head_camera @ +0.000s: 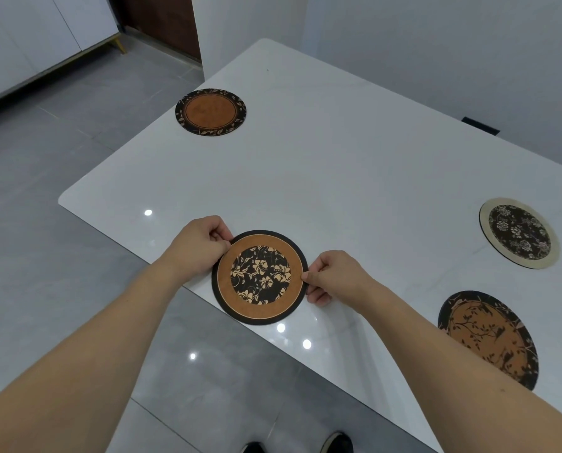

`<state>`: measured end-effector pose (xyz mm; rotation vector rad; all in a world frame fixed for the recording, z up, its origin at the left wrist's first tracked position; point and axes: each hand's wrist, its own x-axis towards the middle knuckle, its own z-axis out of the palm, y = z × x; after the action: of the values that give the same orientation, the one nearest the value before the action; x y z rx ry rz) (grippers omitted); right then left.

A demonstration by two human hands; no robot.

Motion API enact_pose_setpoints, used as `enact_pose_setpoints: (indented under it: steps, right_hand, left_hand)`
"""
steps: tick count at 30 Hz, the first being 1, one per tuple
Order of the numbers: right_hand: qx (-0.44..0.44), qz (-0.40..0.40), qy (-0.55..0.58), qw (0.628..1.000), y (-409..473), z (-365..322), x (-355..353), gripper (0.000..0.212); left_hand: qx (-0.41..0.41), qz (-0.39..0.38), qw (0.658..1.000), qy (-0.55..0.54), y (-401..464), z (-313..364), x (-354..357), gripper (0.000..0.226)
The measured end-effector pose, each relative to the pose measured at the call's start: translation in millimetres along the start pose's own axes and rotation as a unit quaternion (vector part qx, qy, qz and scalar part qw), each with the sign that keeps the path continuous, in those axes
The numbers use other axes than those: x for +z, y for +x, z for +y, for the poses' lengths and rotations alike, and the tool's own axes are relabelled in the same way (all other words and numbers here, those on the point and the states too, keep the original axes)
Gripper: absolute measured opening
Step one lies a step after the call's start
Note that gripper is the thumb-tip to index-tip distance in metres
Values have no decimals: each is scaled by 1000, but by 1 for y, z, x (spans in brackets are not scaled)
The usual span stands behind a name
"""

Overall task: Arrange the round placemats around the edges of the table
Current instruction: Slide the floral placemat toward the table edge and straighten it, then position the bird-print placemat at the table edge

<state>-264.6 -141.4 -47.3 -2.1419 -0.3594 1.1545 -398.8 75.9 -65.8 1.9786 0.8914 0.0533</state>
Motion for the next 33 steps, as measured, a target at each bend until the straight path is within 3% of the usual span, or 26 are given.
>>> enact_pose_setpoints:
  steps: [18,24,28,31,33]
  right_hand:
    - [3,-26,-19,999,2,-4,-3,17]
    - [-2,16,-88,996,-1,-6,6,24]
    - [-21,86,-184,979,-6,-2,11,34]
    - [-36,138,-153,978,-16,10,-1,29]
    - [-49,169,-131,976,-25,21,-16,19]
  left_hand:
    - [4,17,1000,20,1,1,6,15]
    - [16,61,996,71,-7,5,21,17]
    - [54,149,955,251,-21,13,37,28]
    - [115,165,895,399,-27,24,47,33]
    - [115,178,889,406,-30,38,57,32]
